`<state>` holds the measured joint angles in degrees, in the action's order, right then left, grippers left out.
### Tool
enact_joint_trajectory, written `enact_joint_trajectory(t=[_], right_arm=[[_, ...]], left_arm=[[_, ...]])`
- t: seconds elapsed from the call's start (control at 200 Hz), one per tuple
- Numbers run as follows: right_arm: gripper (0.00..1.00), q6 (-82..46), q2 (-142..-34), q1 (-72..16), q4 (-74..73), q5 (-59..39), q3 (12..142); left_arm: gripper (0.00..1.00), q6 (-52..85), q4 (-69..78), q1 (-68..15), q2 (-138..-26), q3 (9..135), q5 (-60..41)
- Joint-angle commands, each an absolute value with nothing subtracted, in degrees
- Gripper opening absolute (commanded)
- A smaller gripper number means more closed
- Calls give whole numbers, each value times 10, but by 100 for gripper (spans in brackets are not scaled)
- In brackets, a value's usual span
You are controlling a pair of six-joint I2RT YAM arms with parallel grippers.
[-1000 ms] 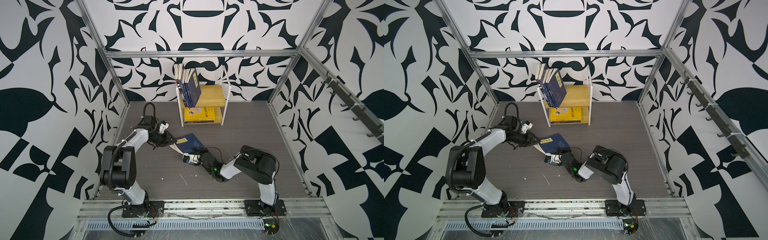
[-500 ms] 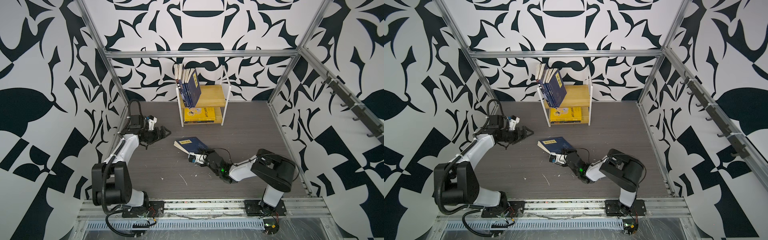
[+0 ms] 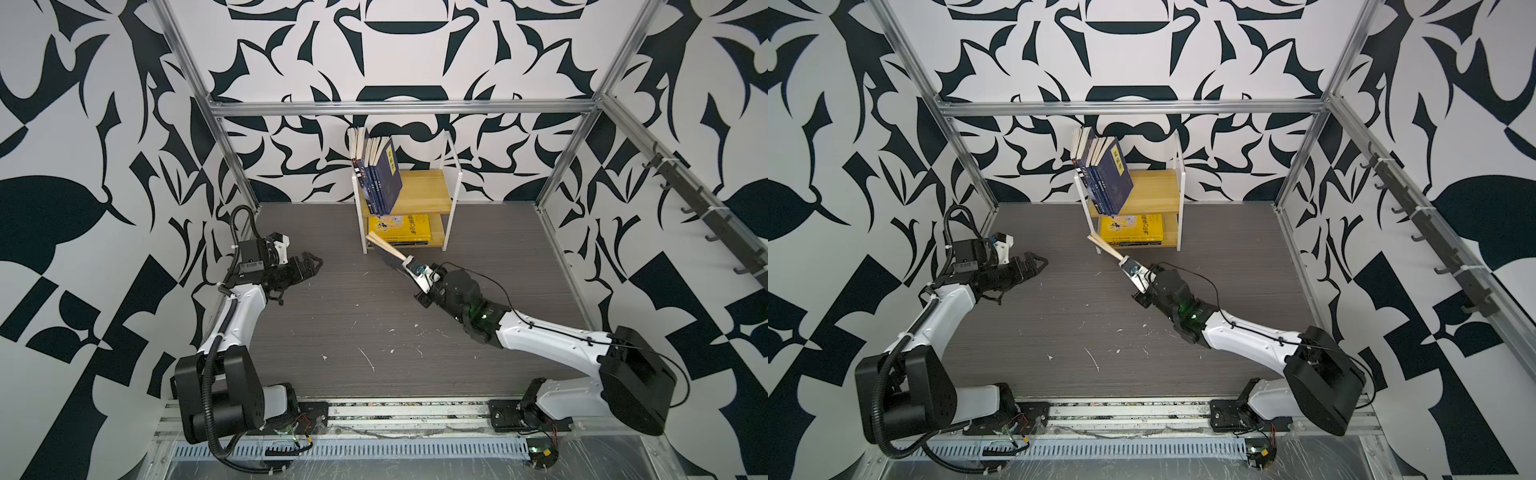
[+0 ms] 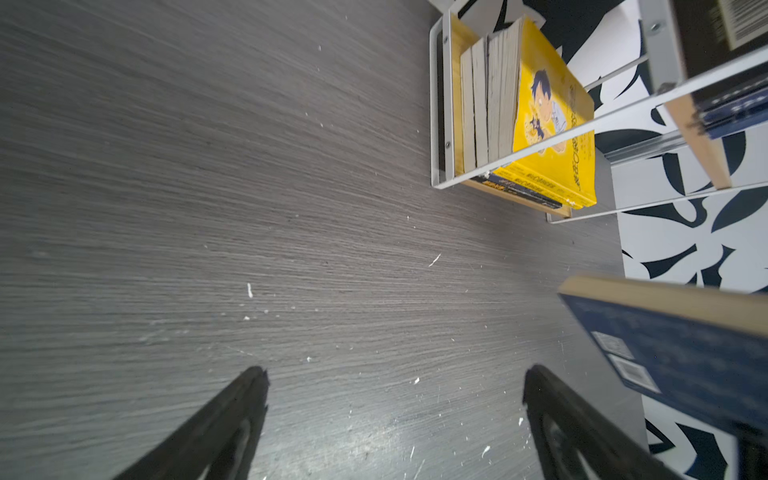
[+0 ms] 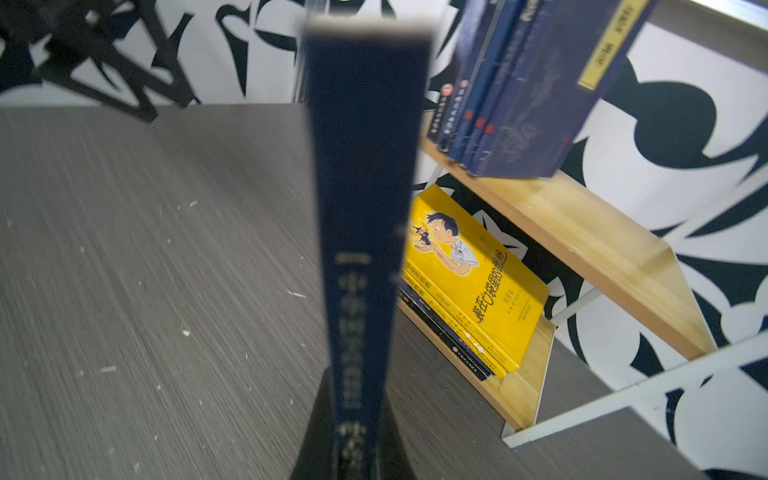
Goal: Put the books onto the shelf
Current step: 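Carry the upright blue book to the upper shelf tier with the right gripper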
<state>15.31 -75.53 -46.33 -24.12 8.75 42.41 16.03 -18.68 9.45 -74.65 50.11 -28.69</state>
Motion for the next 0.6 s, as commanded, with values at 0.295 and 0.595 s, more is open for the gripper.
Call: enact_joint_trajectory(t=[0.295,0.595], right_arm=[[0,-78,-713,-396,-154,150,577],[0,-109,-796,-381,-145,310,708]], left_arm=[[100,149,-169,110,-707,484,-277],[100,163,-166,110,-711,488,-285]])
